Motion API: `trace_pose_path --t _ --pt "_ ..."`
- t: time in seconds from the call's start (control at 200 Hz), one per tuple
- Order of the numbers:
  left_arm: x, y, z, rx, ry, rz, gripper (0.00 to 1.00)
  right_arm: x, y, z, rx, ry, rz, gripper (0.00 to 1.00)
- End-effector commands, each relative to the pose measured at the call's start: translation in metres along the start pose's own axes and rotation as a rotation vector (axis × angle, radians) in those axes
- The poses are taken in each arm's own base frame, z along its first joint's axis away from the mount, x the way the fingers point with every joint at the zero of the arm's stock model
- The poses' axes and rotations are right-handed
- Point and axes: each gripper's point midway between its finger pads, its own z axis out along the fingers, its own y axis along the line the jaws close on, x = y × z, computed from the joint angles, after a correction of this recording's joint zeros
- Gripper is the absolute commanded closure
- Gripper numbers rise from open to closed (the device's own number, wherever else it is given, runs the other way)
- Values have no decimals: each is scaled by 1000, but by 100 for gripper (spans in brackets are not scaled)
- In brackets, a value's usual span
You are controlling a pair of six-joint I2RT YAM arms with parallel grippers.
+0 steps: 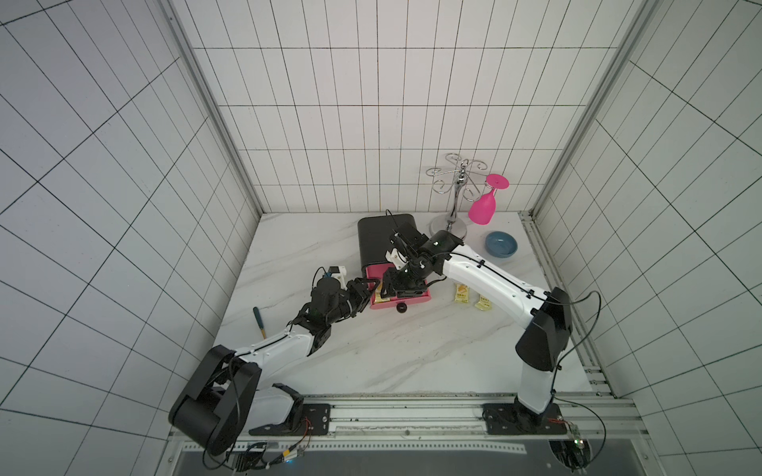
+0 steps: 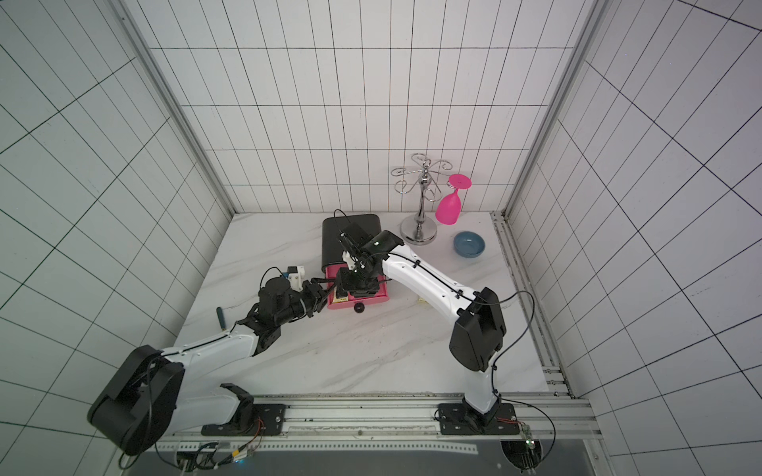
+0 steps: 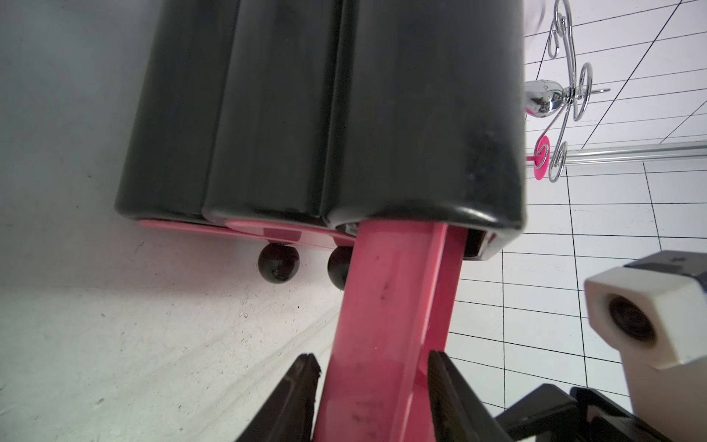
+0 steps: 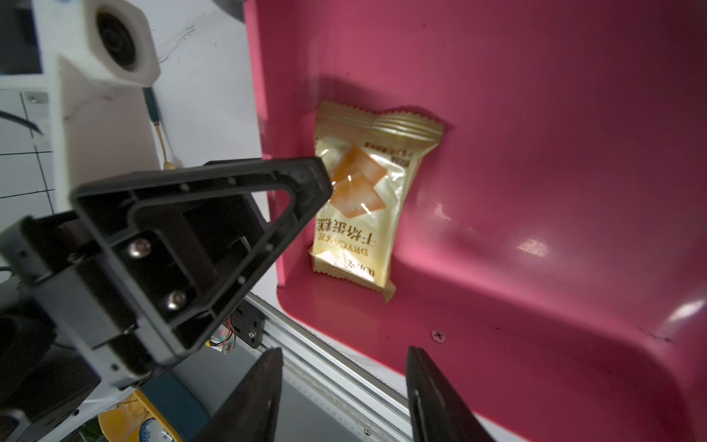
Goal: Take the cookies out of the drawer
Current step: Pick up the cookie from the drawer.
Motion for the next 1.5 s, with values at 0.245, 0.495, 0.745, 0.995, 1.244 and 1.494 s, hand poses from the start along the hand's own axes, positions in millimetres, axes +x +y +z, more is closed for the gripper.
trace_pose_path --t 0.245,0.495,0.745,0.995,1.244,1.494 --pt "-10 -20 4 56 -25 32 50 -11 -22 5 135 -17 9 53" --pt "-11 -16 4 52 -25 28 50 -26 -23 11 104 -48 33 54" --pt "-13 -12 3 48 -31 25 37 -36 -24 18 65 -50 38 58" --pt "-13 -7 4 40 -31 12 37 -40 -22 25 29 -24 21 60" --pt "-15 -4 6 33 -33 0 44 -39 -19 29 0 2 6 62" --pt "-17 0 6 24 -35 -9 57 -41 -17 33 -17 22 6 79"
